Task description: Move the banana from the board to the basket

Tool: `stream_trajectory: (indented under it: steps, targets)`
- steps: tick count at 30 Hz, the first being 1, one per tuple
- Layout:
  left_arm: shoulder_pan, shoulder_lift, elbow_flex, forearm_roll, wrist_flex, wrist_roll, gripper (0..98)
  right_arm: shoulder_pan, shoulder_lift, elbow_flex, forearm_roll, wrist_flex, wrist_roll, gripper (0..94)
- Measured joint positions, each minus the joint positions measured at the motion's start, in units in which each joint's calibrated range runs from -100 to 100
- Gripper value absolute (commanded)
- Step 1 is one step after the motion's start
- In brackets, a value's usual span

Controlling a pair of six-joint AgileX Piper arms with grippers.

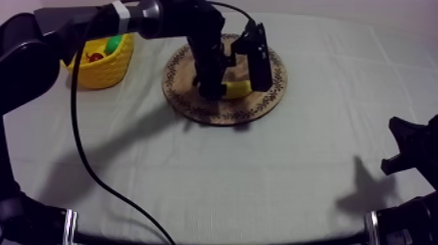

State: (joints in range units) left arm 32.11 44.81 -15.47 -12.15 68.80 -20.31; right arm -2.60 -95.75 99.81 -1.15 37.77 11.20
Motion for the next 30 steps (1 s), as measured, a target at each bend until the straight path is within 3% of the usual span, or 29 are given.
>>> stream_trajectory:
  steps: [14, 25, 30]
  targets:
    - [0.3, 5.8, -5.0, 0.39, -1.0, -0.1, 66.8, 0.0, 0.0, 0.0, 0.0, 0.0, 0.0, 0.3]
    - [0.3, 7.3, -6.8, 1.37, -1.4, -1.6, 32.3, 0.0, 0.0, 0.0, 0.0, 0.0, 0.0, 0.3]
    - [0.0, 7.3, -7.4, 1.53, -1.6, -1.8, 24.0, 0.0, 0.0, 0.0, 0.0, 0.0, 0.0, 0.3]
